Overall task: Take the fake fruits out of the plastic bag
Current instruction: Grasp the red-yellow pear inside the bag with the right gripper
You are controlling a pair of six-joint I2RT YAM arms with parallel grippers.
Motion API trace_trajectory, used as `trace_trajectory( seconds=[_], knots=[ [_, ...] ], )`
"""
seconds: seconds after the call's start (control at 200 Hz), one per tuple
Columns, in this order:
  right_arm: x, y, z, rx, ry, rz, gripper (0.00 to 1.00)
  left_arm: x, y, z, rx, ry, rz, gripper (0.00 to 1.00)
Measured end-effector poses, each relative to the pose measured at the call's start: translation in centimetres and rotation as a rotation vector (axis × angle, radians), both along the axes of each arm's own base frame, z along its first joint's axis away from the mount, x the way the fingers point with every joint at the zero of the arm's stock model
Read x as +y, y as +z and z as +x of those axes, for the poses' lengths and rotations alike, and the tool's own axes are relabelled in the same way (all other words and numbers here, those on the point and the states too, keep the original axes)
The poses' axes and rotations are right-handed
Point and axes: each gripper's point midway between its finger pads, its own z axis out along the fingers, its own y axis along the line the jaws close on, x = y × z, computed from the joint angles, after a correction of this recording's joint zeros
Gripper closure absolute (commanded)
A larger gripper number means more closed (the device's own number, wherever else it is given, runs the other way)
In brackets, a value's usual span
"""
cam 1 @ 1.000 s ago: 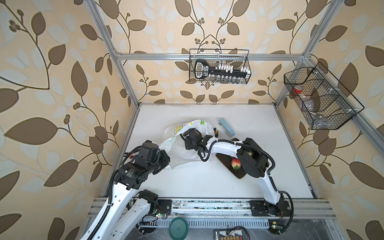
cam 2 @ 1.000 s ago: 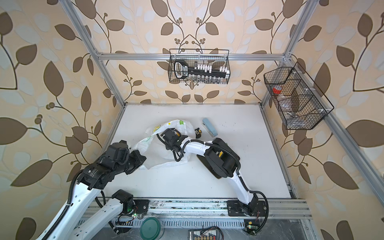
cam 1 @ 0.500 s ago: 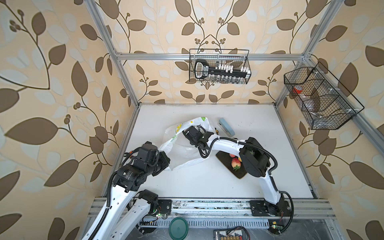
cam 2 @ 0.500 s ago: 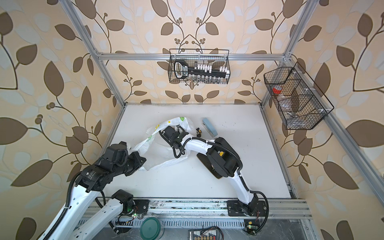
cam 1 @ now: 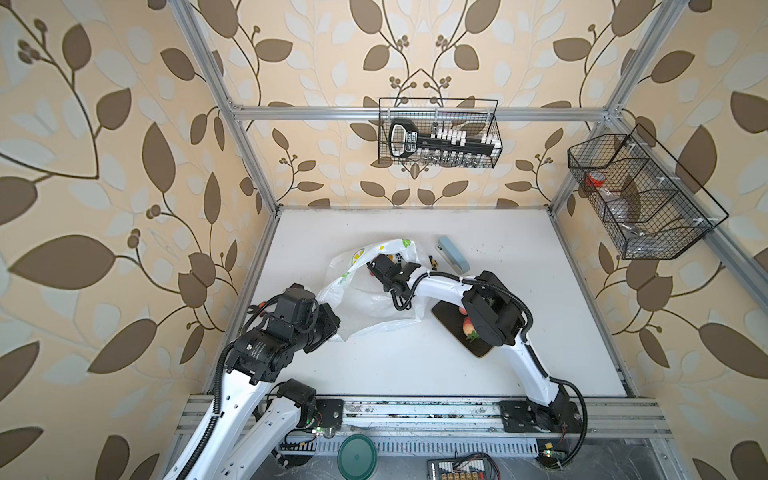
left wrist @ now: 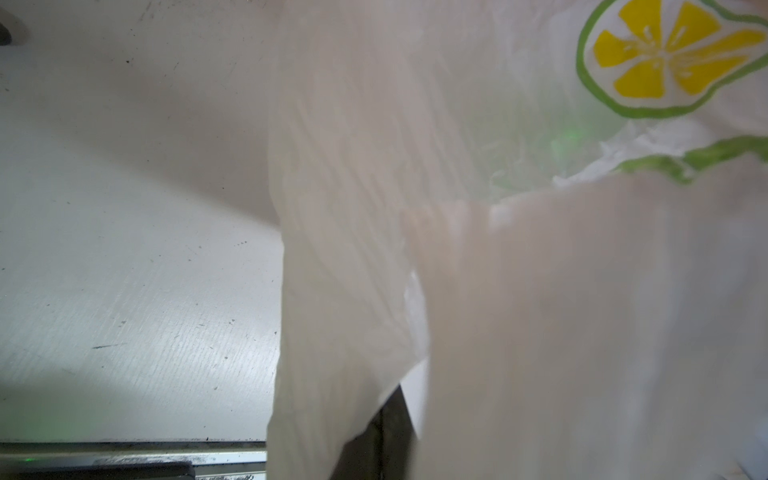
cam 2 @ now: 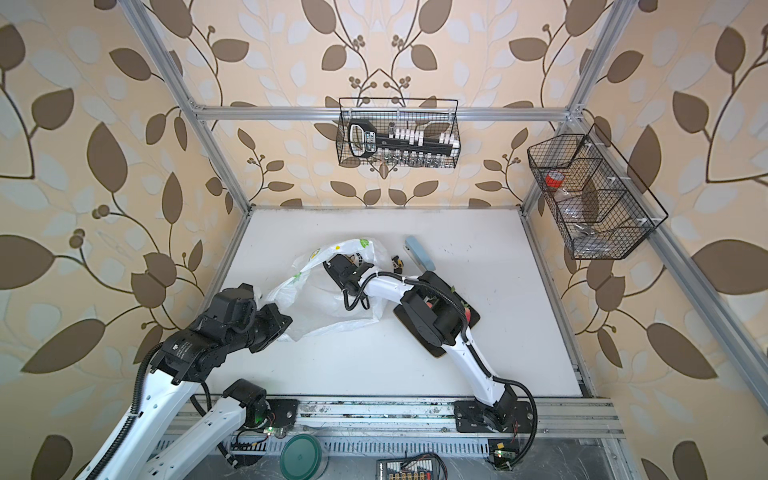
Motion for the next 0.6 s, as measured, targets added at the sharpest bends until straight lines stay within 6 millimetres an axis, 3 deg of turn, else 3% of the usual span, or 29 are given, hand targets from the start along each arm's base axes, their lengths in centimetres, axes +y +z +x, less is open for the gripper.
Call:
trace_trajectory(
  seconds=[0.135,0.36,0.6],
  knots=[
    [0.9,0.1,0.2,0.001,0.042,0.018,0.56,0.0,-0.2,0.1,0.010,0.001,0.004,1.00],
    [2.7,0.9,-1.6,0.041,0.188,0.106,0.58,-0.2,-0.1,0.7,0.001,0.001,0.001,1.00],
    [6.5,6.6,-7.4,0.079,0.527,0.285,0.58,0.0,0.2,1.6,-0.025,0.038,0.004,1.00]
  ],
)
